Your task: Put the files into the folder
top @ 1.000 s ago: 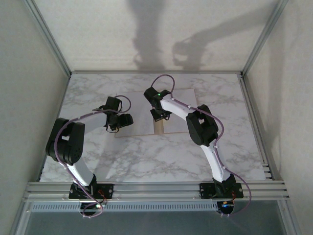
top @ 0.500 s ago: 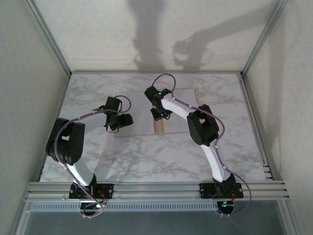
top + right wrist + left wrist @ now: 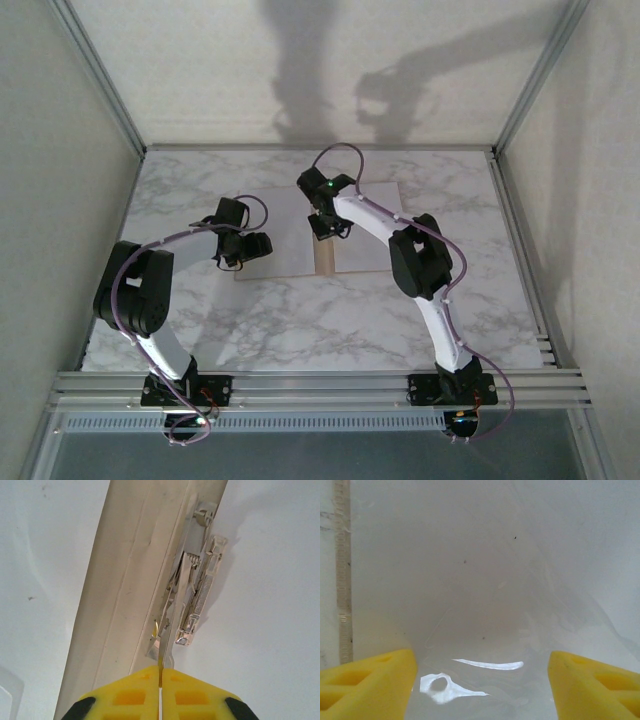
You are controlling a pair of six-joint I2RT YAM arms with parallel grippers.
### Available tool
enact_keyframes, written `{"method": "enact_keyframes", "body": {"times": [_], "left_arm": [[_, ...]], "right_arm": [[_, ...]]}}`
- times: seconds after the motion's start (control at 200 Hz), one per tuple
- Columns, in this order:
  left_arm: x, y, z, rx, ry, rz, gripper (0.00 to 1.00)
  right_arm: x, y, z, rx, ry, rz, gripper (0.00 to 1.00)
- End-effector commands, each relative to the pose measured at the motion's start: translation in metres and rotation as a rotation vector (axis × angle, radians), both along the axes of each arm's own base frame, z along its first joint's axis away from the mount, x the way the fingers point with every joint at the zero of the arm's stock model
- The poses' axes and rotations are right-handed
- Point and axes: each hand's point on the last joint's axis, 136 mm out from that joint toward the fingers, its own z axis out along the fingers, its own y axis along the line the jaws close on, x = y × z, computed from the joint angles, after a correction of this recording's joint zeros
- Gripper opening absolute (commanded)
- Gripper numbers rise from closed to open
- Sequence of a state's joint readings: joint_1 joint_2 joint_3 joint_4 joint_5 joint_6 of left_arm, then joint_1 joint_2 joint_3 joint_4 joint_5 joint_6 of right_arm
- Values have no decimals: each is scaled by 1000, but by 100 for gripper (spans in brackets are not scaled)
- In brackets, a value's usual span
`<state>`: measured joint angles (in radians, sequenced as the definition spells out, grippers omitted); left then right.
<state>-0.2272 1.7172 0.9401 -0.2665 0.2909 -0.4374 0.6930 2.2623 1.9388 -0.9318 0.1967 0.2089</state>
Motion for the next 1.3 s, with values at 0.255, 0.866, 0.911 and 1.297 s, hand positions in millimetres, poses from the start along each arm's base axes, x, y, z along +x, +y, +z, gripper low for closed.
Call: {"method": "enact_keyframes", "body": {"times": [0.255, 0.866, 0.911, 1.297], "left_arm": [[-21, 12, -18, 43, 90, 13, 71], [-22, 12, -21, 45, 92, 17, 71], [-22, 13, -21, 47, 91, 18, 71], [-22, 12, -21, 47, 93, 17, 71]], "right_arm": [[-8, -11, 9, -10, 55, -6, 9], [-25, -27, -46, -82, 129, -30, 6], [-26, -27, -50, -80, 135, -32, 6], [-31, -30, -77, -112, 164, -34, 5]]}}
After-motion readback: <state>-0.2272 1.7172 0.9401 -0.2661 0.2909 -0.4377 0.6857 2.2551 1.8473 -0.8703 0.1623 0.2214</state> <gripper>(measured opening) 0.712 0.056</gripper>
